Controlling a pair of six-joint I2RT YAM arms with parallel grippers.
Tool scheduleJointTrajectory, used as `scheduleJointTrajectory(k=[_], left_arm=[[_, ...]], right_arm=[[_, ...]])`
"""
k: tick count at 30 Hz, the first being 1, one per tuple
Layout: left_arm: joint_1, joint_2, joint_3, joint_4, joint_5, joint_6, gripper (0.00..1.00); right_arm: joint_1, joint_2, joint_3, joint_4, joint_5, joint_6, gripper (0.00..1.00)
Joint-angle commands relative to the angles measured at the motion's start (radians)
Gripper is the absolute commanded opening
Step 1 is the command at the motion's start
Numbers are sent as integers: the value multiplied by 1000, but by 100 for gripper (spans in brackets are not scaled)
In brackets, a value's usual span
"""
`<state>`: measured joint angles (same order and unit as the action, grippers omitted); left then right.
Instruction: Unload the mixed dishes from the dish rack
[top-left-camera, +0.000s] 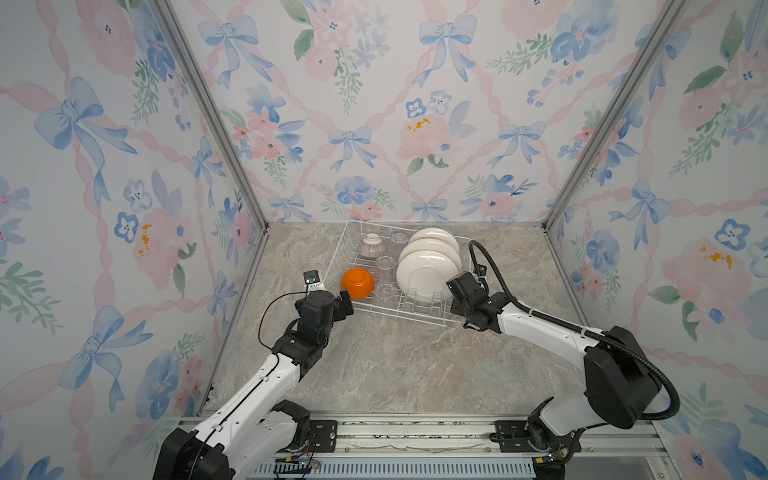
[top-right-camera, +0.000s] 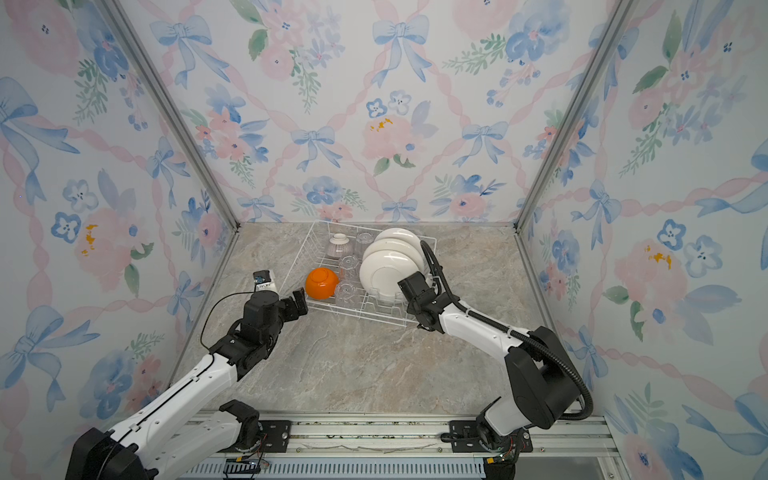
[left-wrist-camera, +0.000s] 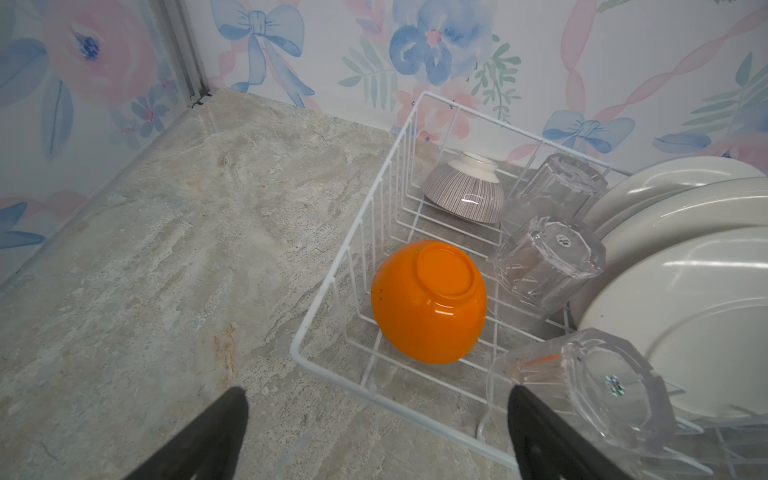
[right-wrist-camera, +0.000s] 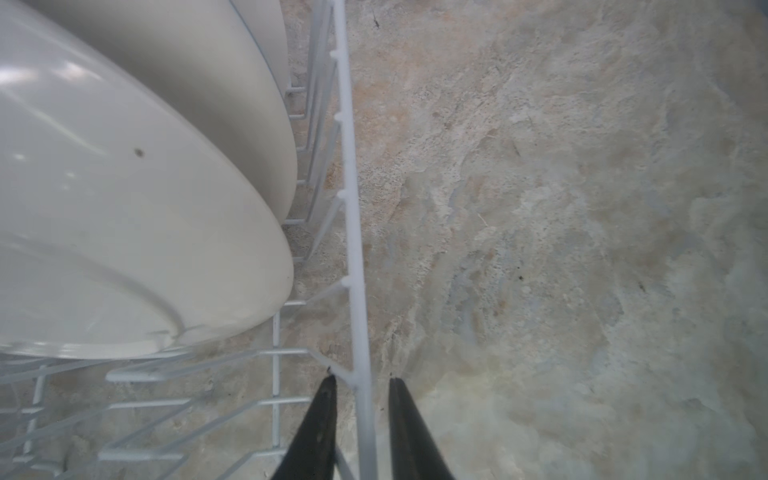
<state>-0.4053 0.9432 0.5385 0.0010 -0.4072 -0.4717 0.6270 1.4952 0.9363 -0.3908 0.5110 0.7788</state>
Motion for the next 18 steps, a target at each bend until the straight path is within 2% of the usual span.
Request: scheduleJointTrajectory(k=[1, 7, 10, 14, 15, 18], left_arm=[[-4, -1, 1, -2, -5, 18, 98], [-3, 5, 6, -1, 11, 10, 98], [-3, 6, 9, -1, 20, 10, 98], [-3, 0, 5, -1, 28, 4, 98], [-3, 0, 6, -1, 29, 3, 98], [-3, 0, 5, -1, 33, 3, 98]], right_arm=[[-19, -50, -83, -172, 44, 48, 23], [-23, -170, -163, -219, 44, 91, 22], [-23, -228, -186, -247, 26, 94, 16], [17, -313, -198, -285, -16, 105, 14], [34, -331, -194, -293, -27, 100, 17], [60, -367, -156, -362, -10, 83, 34]])
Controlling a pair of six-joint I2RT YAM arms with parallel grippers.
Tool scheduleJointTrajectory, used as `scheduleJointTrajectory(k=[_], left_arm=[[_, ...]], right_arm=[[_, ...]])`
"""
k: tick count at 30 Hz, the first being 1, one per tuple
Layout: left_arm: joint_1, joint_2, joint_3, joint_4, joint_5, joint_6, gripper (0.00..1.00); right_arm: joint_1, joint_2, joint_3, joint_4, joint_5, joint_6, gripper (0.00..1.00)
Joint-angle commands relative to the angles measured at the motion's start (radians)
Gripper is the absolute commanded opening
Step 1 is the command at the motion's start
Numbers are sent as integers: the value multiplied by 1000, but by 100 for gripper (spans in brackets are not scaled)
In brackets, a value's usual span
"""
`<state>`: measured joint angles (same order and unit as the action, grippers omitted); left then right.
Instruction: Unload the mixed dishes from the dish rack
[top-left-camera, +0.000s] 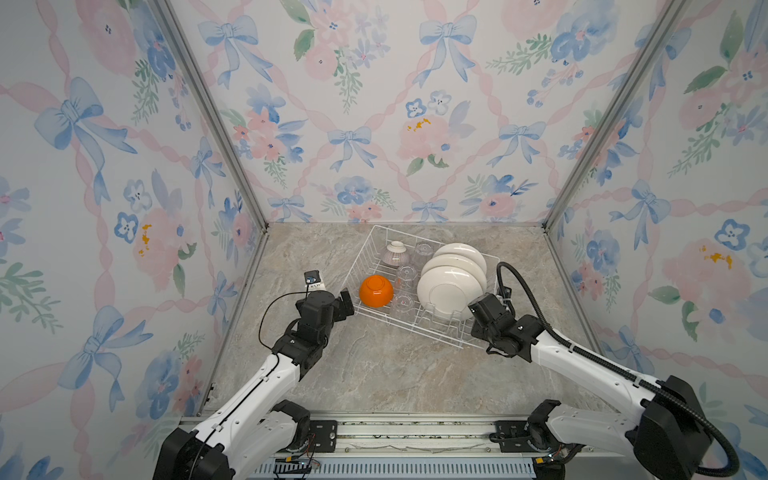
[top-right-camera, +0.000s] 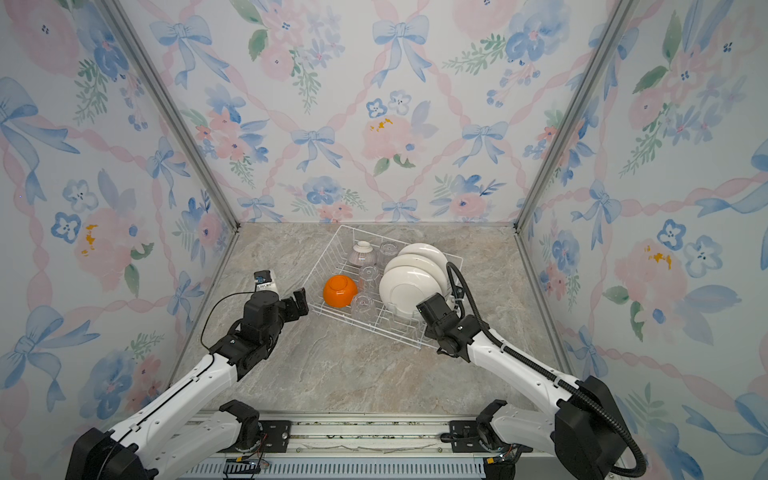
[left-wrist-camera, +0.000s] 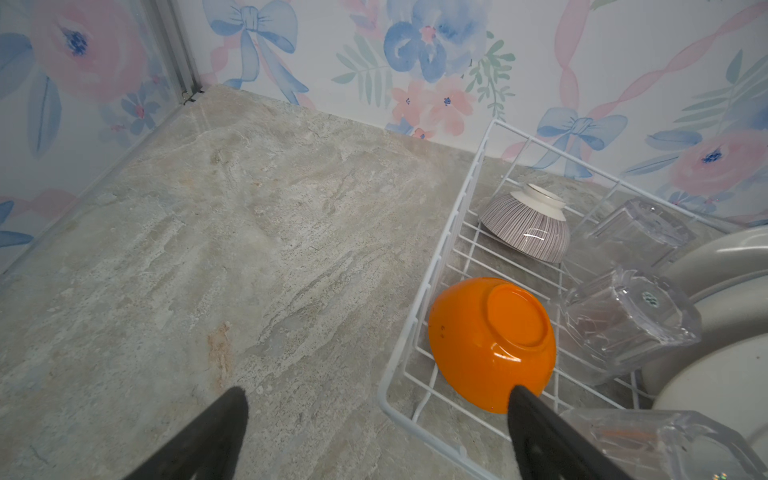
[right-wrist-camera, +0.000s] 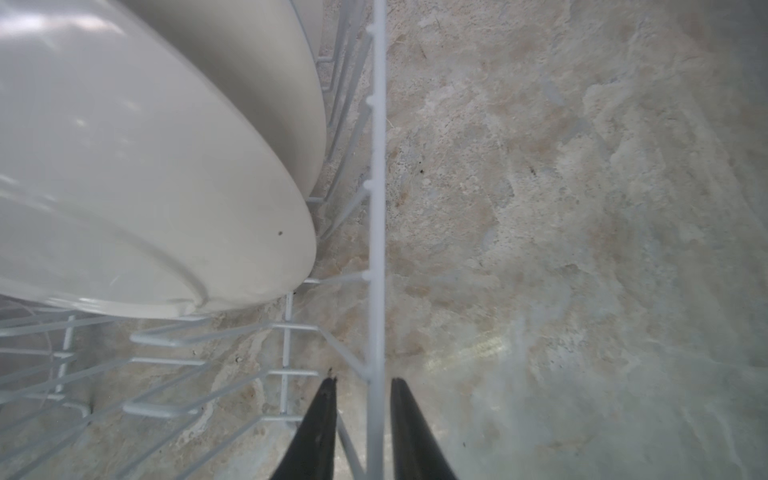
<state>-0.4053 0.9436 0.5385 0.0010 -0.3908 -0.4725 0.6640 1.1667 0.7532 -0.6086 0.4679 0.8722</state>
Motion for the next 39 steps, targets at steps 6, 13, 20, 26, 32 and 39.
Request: scheduleJointTrajectory(k=[6, 13, 20, 26, 32, 39], left_arm=[[-3, -4, 6, -2, 28, 7, 98], [-3, -41, -5, -1, 33, 3, 98], [-5, -55, -3, -1, 55, -9, 98], [-5, -44, 0, 0, 61, -12, 98], [-4, -38, 4, 0, 72, -12, 98], [-4, -30, 9, -1, 66, -10, 98]], right_arm=[[-47, -100, 123, -151, -38, -227, 66], [-228, -92, 172, 30, -377, -563, 67], [-306, -17, 211, 123, -483, -660, 65], [-331, 73, 240, 172, -545, -731, 64], [-355, 129, 261, 212, -562, -768, 61], [-394, 189, 276, 217, -689, -825, 65]])
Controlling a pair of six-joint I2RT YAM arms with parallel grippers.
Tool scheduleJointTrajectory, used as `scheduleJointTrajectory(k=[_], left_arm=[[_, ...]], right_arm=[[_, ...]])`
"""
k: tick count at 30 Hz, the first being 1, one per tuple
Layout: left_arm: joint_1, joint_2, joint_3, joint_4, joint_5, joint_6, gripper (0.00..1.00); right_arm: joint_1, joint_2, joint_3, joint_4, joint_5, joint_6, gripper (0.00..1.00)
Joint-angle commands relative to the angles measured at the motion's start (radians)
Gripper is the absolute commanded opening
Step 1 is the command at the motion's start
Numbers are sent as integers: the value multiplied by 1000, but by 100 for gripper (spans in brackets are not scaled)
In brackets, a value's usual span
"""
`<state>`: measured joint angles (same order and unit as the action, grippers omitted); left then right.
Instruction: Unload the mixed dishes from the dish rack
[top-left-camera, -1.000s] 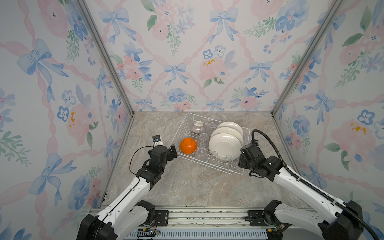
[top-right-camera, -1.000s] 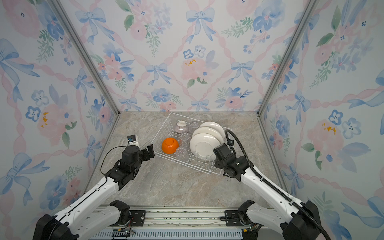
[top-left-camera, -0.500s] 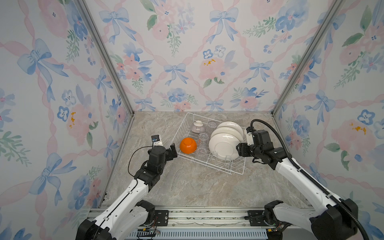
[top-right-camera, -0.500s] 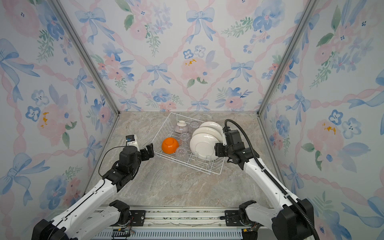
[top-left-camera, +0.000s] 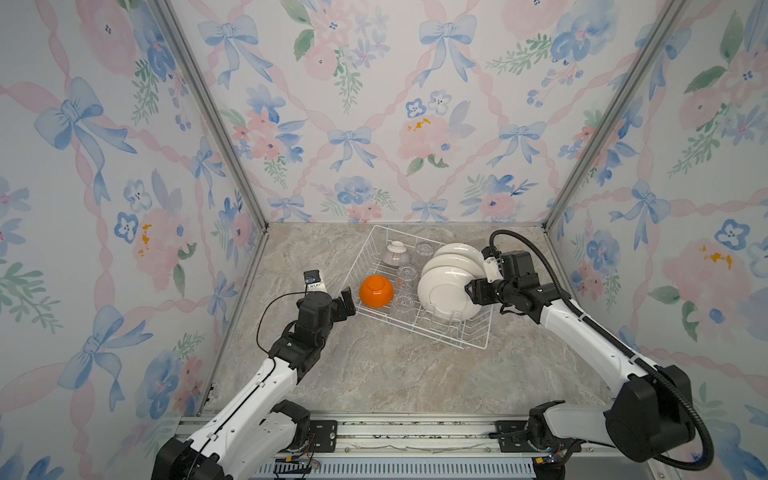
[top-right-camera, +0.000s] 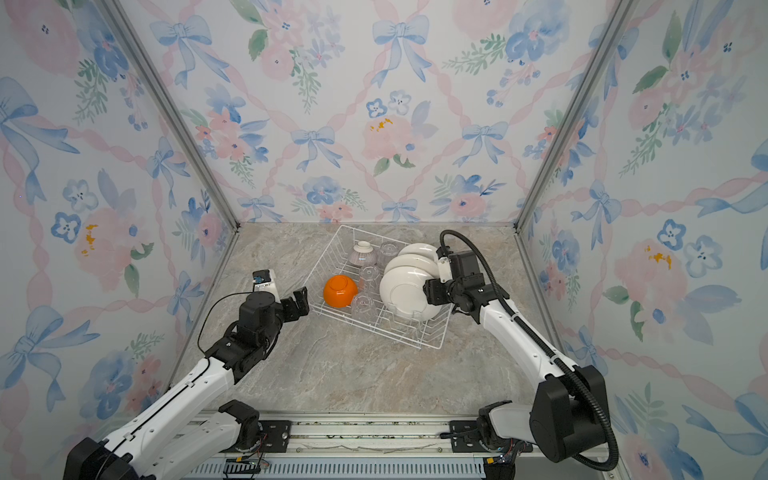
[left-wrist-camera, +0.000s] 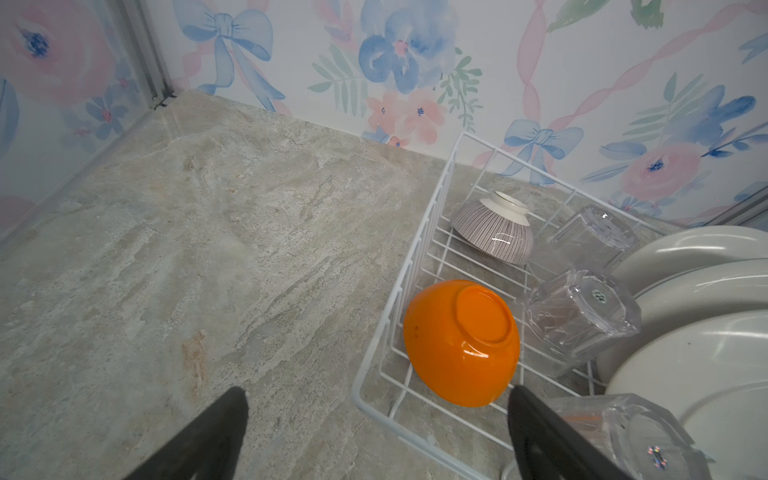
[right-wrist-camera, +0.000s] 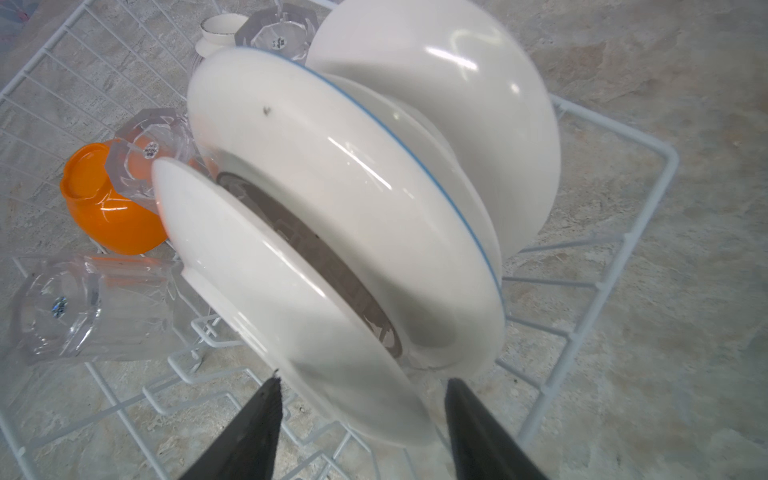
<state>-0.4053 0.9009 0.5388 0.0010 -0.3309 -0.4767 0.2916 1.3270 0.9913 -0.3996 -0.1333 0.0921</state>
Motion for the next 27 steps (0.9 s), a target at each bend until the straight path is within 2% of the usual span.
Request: scheduleJointTrajectory(k=[1, 6, 12, 15, 27], left_arm=[[-4, 17, 12, -1, 6, -5, 98], [-4, 36, 24, -1, 16, -5, 98], [-4, 32, 24, -1, 23, -9, 98], [-5, 27, 24, 0, 18, -12, 98], [-6, 56, 51, 0, 29, -14, 98]], right_arm=[[-26, 38, 41, 6, -101, -40, 65], [-40, 58, 34, 28, -243, -19, 62], [-39, 48, 22, 31, -271, -8, 56], [-35, 29, 11, 39, -293, -3, 49], [-15, -11, 2, 9, -361, -16, 43]])
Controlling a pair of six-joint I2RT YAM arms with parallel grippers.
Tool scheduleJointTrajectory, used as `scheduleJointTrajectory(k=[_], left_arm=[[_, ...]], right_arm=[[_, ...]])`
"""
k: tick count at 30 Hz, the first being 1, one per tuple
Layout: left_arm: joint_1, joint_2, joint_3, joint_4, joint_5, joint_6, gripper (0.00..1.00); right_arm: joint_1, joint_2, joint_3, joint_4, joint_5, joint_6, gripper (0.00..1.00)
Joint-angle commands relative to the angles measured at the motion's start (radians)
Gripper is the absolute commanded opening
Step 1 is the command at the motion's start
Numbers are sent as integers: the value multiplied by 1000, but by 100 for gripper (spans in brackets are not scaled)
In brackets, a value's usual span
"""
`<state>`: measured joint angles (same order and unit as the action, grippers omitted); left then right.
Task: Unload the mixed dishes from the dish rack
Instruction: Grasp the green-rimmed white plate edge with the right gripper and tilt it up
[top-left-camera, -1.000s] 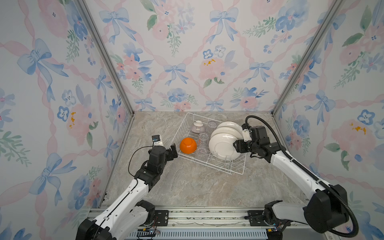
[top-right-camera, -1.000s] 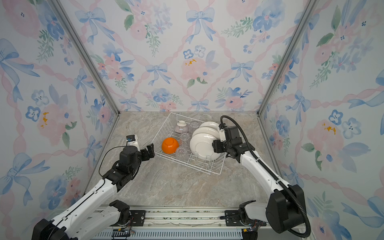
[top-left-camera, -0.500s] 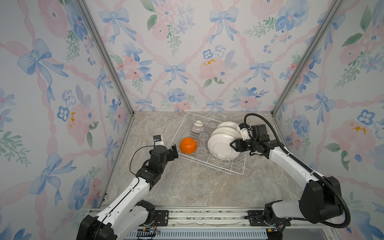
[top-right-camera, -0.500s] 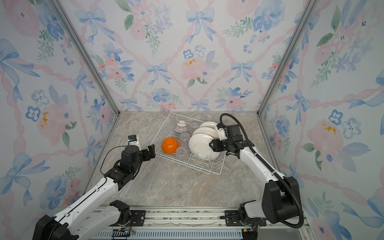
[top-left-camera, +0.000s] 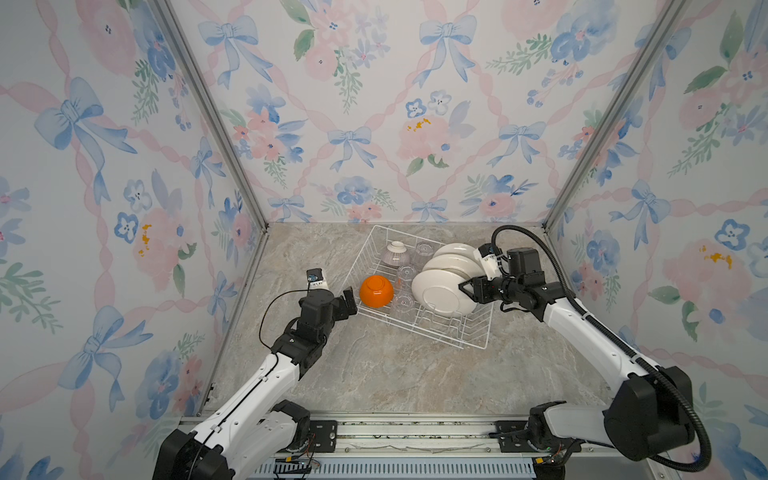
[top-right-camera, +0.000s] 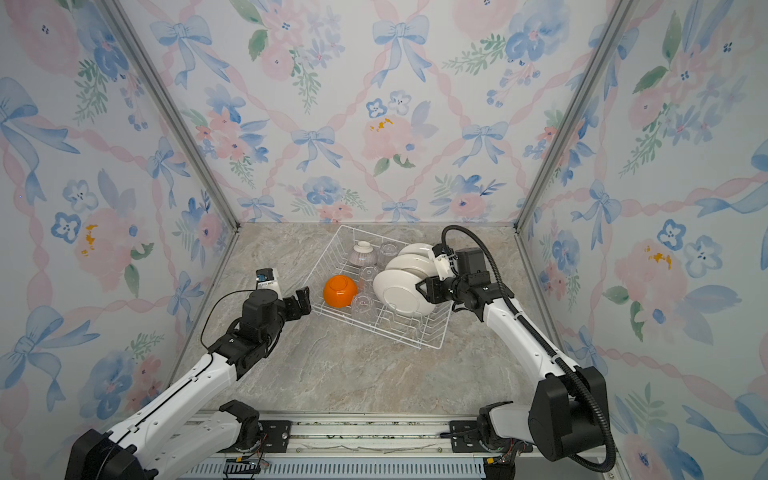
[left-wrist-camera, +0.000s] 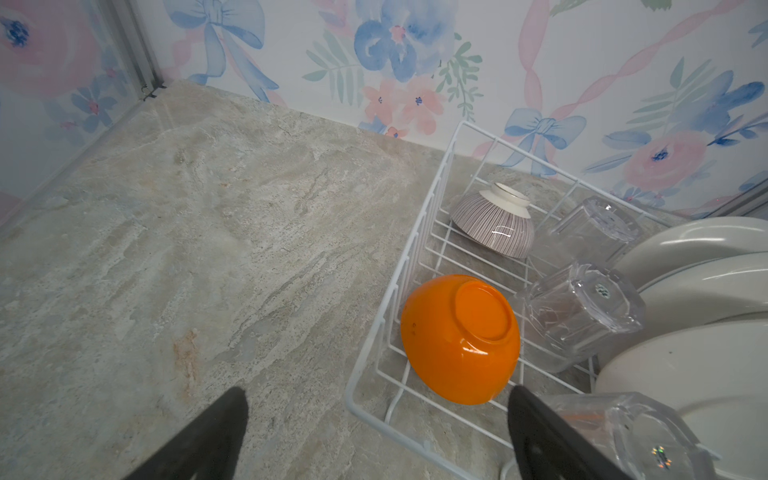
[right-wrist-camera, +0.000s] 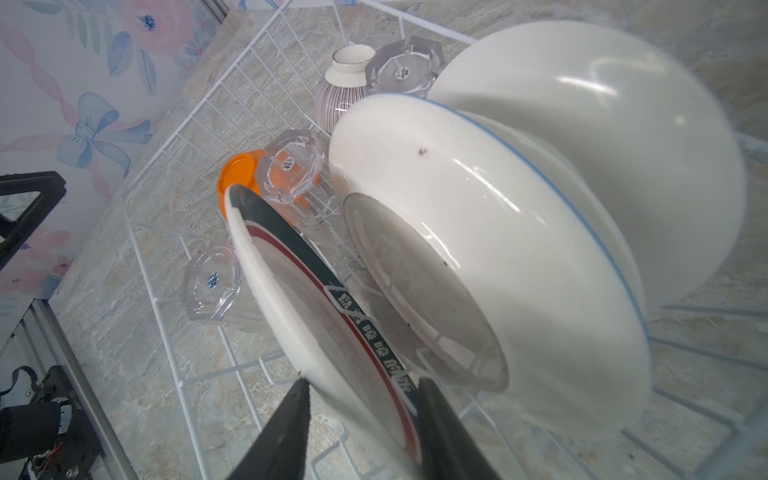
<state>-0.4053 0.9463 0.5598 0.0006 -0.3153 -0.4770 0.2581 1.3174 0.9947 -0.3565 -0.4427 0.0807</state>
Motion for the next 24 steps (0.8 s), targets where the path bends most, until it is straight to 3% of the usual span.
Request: scheduleJointTrajectory(k=[1, 9, 19, 24], left_arm=[[-6, 12, 31, 0, 15, -15, 98], [-6, 10, 37, 2, 19, -17, 98], [-6, -7, 38, 2, -1, -9, 98], [-6, -4, 39, 16, -4, -5, 98]], right_arm=[[23, 3, 2, -44, -54, -12, 43], [121, 89, 70, -132, 13, -84, 43], [160, 185, 153, -189, 15, -132, 39], [168, 207, 180, -194, 0, -132, 32]])
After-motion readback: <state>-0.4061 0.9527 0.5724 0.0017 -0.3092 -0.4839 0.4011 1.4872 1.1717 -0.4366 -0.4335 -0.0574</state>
